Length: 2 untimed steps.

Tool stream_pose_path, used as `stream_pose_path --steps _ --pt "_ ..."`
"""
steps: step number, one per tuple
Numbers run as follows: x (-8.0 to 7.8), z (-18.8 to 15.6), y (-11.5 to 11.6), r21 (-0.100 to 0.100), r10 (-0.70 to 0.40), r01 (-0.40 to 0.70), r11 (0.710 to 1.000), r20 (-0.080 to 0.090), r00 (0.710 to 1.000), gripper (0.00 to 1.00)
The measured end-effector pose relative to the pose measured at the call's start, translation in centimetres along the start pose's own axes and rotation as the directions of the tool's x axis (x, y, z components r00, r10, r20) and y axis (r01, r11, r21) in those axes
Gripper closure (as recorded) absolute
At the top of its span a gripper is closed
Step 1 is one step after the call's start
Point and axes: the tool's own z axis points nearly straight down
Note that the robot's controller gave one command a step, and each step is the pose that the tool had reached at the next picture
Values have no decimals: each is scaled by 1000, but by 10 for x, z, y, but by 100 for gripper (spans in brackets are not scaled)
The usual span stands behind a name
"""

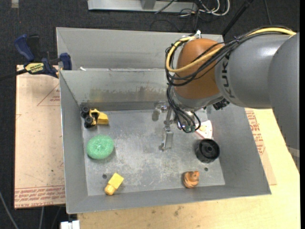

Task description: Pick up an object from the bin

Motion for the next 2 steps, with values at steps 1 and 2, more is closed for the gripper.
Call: stream_pose_path --steps 1,2 --pt "-2 -5 0 0 1 -1 1000 8 1000 0" --pt "5 26 -50 1 -126 126 992 9 992 0"
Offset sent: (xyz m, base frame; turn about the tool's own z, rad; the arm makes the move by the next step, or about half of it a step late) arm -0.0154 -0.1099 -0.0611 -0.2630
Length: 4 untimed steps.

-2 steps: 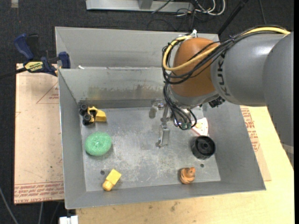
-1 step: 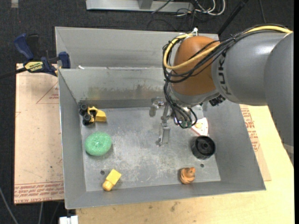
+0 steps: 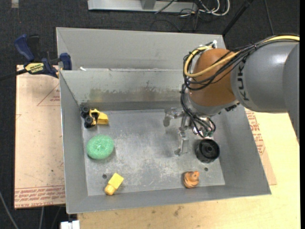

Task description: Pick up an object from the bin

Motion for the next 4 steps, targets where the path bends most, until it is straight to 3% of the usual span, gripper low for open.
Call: stream_pose_path --steps 1,2,3,4 --pt "52 -15 -20 -1 -91 91 996 -6 996 0" --pt "11 -3 -65 1 -237 237 972 2 972 0" --pt "30 24 -85 1 -426 426 905 0 905 0" --pt "50 29 -125 3 -338 338 941 5 941 100"
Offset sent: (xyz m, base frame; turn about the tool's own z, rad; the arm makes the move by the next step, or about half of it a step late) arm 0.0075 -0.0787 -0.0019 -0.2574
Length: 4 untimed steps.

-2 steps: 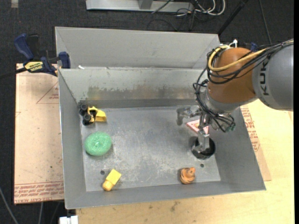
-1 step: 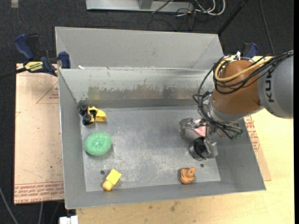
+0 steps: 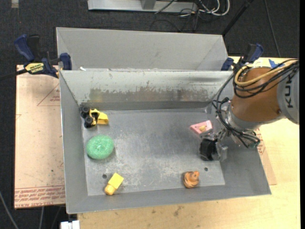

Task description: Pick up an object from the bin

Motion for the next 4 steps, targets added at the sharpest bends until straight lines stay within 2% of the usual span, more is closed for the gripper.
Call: stream_pose_path --steps 2,4 --pt "0 -1 0 -1 1 -1 1000 -1 1000 100" --pt "0 -16 1 -3 1 -1 1000 -6 1000 100"
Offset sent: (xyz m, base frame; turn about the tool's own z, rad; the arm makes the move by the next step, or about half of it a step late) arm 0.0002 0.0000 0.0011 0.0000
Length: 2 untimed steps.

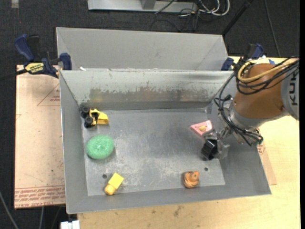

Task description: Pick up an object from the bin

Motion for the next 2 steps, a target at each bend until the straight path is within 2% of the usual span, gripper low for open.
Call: stream_pose_path --steps 2 --pt "-2 -21 0 3 1 -1 1000 4 1000 100"
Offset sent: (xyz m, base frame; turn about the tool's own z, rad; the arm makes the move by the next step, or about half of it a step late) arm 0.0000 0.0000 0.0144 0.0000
